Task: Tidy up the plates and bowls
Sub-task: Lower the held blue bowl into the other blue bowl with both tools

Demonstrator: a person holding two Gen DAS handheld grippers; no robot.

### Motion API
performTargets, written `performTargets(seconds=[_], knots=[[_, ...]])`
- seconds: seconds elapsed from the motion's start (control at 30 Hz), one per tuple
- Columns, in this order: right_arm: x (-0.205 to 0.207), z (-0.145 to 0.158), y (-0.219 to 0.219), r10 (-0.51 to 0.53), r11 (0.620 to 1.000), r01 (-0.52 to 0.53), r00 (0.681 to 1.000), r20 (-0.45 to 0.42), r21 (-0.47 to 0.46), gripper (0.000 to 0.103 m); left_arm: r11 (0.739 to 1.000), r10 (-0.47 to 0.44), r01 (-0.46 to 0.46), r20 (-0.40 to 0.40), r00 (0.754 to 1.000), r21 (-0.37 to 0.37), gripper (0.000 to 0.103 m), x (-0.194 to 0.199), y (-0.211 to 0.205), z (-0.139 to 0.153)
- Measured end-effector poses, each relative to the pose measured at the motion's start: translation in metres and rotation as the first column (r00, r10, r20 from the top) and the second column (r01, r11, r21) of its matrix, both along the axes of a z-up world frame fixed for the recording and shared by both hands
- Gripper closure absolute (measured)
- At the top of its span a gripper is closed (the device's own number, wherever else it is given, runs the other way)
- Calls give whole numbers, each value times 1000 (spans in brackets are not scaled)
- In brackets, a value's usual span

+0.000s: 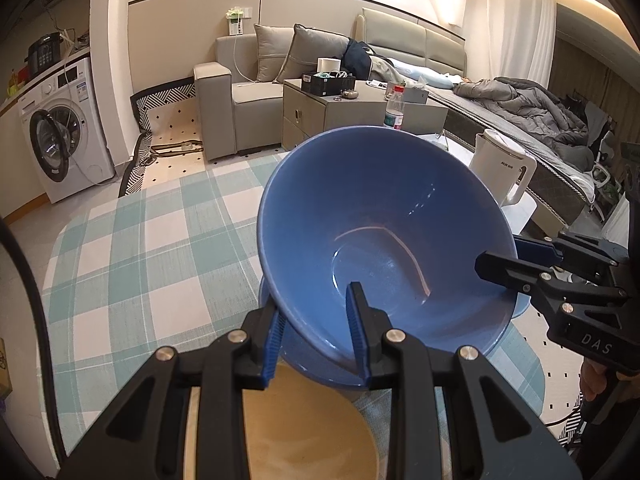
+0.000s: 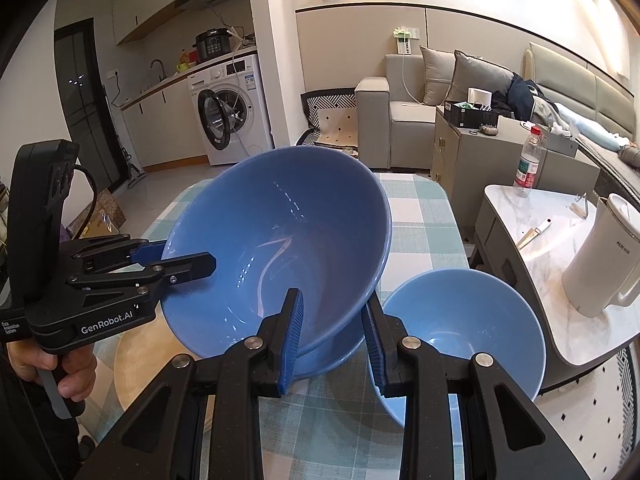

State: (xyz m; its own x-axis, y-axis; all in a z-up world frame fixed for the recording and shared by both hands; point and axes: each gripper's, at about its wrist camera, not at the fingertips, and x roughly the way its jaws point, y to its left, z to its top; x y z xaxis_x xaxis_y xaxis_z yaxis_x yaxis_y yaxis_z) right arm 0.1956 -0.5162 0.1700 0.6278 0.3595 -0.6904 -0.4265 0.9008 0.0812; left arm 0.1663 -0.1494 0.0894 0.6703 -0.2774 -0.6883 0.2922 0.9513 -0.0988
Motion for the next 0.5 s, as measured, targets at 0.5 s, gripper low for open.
performTargets(seconds=[0.5], knots=[[12, -30, 1, -8, 1000, 8, 999, -35, 3, 73, 1000, 17, -17, -40, 999, 5, 75, 6, 5, -23]])
